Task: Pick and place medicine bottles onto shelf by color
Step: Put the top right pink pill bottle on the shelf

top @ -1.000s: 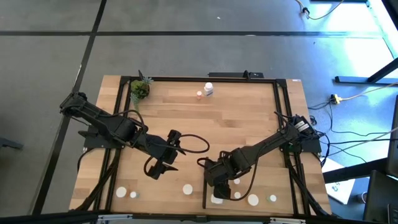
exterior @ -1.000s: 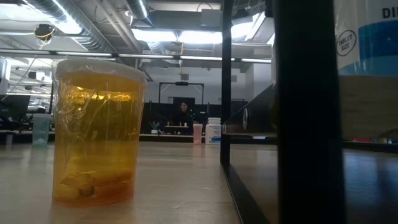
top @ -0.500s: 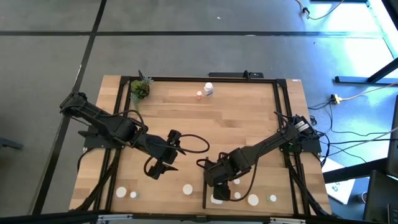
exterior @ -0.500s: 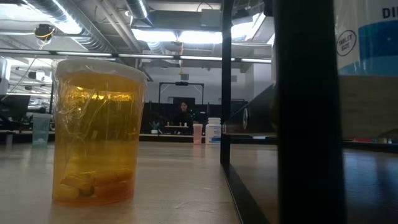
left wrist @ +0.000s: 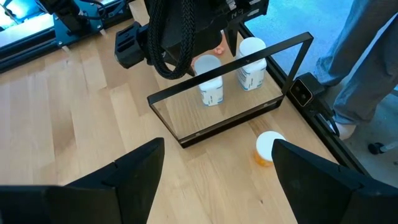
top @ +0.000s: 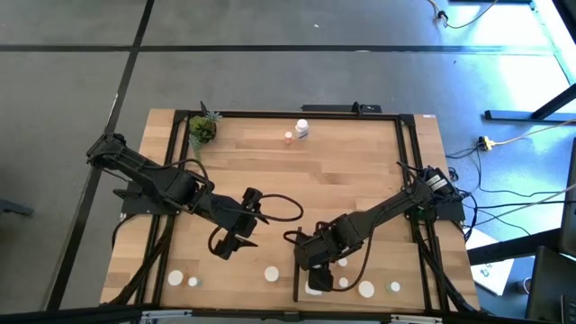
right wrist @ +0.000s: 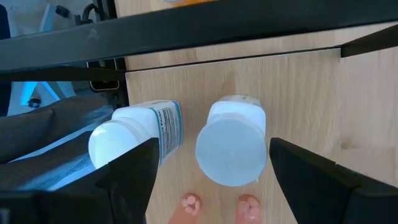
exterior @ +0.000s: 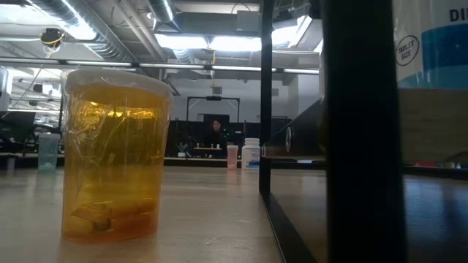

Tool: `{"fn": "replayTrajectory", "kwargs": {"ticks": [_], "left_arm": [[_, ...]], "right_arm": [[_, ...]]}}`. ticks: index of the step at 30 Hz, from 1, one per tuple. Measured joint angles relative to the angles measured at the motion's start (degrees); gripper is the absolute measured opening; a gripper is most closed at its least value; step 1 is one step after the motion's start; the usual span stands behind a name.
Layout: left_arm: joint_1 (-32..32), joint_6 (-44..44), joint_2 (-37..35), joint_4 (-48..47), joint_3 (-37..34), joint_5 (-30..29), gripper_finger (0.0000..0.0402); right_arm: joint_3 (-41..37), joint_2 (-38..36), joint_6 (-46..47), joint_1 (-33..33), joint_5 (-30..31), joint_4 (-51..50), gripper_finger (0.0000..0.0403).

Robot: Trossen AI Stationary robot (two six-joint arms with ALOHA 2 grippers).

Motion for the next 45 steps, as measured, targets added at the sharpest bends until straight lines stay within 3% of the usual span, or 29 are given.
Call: {"fn": "replayTrajectory", "kwargs": {"ticks": [16, 24, 38, 45], "left_arm": [[0.0, 0.0, 0.0, 0.0, 0.0, 0.0, 0.0292], [0.0, 0.0, 0.0, 0.0, 0.0, 0.0, 0.0292], [0.0, 0.0, 0.0, 0.0, 0.0, 0.0, 0.0292], [0.0, 0.0, 0.0, 0.0, 0.0, 0.0, 0.0292]], "right_arm": [[0.0, 0.0, -0.2, 0.0, -0.3, 1.2, 0.0306], [1.5, 0.0, -0.5, 0.0, 2.8, 0.0, 0.0306], [9.9, 0.0, -1.8, 0.0, 10.7, -13.4, 0.0306], [10.0, -2.3, -1.1, 1.1, 12.1, -18.4, 0.0306]]}}
